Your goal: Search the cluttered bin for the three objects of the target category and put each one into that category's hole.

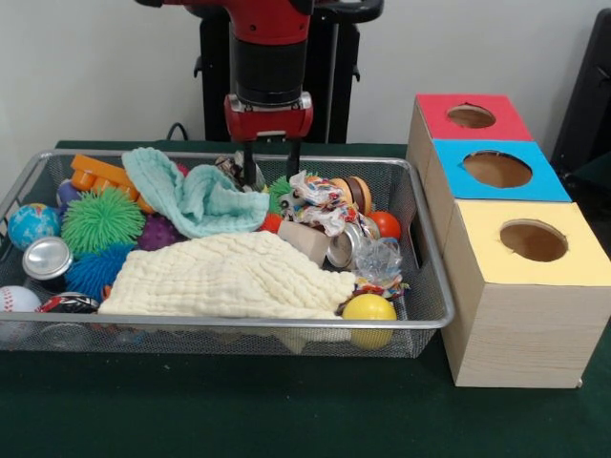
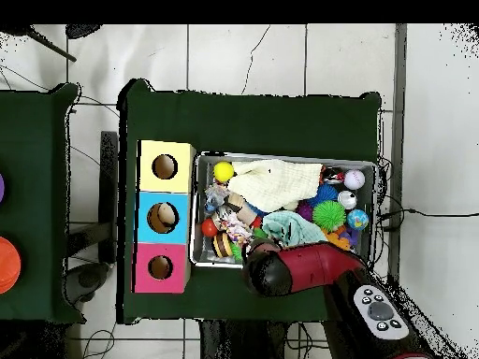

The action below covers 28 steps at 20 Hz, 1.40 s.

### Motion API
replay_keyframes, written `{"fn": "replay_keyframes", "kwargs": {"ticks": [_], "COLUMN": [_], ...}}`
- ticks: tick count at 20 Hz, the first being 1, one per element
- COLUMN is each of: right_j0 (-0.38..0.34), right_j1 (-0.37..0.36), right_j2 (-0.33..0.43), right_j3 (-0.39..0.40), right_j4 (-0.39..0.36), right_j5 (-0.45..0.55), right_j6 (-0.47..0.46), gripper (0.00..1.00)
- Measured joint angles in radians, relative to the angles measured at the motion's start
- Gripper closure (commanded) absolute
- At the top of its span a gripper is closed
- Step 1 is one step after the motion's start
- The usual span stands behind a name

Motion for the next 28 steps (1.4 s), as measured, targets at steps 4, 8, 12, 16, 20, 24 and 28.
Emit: {"fn": "replay_keyframes", "kwargs": {"ticks": [4,8,12,16,20,24,28], "right_j0": [-0.008,-0.019,-0.028,-0.036,-0.044,-0.044,-0.052], "right_j1": [-0.009,-0.010,-0.010,-0.011,-0.016,-0.015,-0.015], "right_j2": [0.020,0.038,0.055,0.075,0.103,0.116,0.129], "right_j3": [-0.006,-0.014,-0.026,-0.042,-0.059,-0.072,-0.087], "right_j4": [-0.046,-0.106,-0.152,-0.180,-0.227,-0.288,-0.331], "right_j5": [0.031,0.037,0.045,0.074,0.114,0.119,0.119], "right_j6": [0.000,0.000,-0.005,-0.018,-0.034,-0.055,-0.079], "gripper": [0.00,0.00,0.00,0.00,0.00,0.00,0.00]}}
